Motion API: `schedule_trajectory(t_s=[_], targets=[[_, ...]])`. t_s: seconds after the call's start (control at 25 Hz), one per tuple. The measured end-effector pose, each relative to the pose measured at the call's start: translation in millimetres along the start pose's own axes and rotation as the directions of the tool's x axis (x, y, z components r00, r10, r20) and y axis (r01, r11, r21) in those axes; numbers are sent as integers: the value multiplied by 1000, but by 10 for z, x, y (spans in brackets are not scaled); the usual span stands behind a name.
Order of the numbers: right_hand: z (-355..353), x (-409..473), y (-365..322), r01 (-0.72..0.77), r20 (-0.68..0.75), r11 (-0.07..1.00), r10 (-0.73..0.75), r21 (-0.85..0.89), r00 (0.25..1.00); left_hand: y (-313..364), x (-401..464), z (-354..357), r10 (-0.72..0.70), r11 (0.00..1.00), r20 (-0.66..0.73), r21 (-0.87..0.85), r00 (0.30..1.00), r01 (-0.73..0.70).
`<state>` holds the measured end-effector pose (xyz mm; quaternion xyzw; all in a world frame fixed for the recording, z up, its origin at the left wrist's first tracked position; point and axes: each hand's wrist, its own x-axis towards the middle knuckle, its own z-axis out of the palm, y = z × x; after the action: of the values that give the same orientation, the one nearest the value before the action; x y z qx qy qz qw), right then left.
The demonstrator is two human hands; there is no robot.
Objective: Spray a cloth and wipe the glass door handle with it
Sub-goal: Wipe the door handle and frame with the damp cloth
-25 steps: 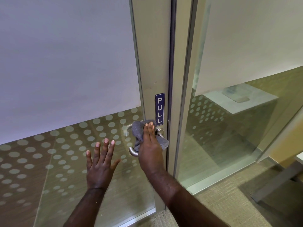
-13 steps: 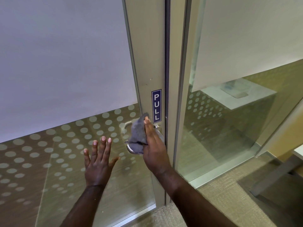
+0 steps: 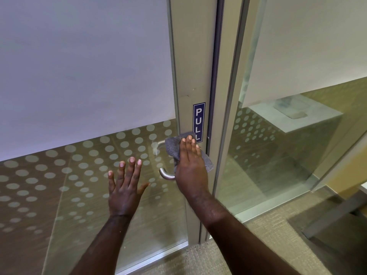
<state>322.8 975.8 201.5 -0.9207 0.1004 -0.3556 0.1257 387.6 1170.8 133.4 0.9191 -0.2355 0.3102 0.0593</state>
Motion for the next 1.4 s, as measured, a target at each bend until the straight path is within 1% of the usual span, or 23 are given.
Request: schedule_trajectory(t_s=[0.12,0.2,0.28,0.36,0.48,0.6,0.72,0.88,1.0,1.12,1.2,1.32,1.36,1.4], targets=[[2,-34,-30,-34,1,999,34,24,999,6,-10,-13,-6,1000,16,9,1000,6],[-27,-24,-22,-63,6,993,63,103,998,4,-9,-19,-7,1000,21,5,1000,7],[-75,-14,12,-100,40,978,94,183,995,6,-5,-25,-7,1000,22,3,1000,7],[-149,-5,59,-136,105,960,113,246,988,10,-4,-24,-5,1000,19,1,1000,5],[-273,15,132,-126,154,920,73,371,985,9,-6,-15,-9,1000,26,2,1000,9],[-384,6,181,-73,169,849,-19,523,985,17,-14,-7,-16,1000,23,-11,1000,16],[-471,-161,192,-32,195,795,-109,606,975,17,-11,-15,-8,1000,13,-30,1000,8],[-545,-588,191,65,193,816,-213,575,958,33,-18,-30,-4,1000,21,-29,1000,5],[-530,-920,266,34,200,831,-174,555,964,31,-10,-31,-12,1000,28,-9,1000,13],[-546,-1185,495,-68,287,846,-103,529,952,70,-43,-35,4,1000,20,7,1000,-5],[-559,-1294,571,-113,317,864,-56,490,947,105,-16,-58,-19,1000,56,-2,998,19],[-522,-1384,693,-111,273,895,-13,432,962,116,-102,-111,-47,999,145,7,988,46],[-635,-1429,758,-93,294,897,-43,432,955,210,-269,-233,-80,997,150,26,985,77],[-778,-1497,801,-49,329,901,-106,431,938,328,-503,-434,-123,992,136,41,983,118]])
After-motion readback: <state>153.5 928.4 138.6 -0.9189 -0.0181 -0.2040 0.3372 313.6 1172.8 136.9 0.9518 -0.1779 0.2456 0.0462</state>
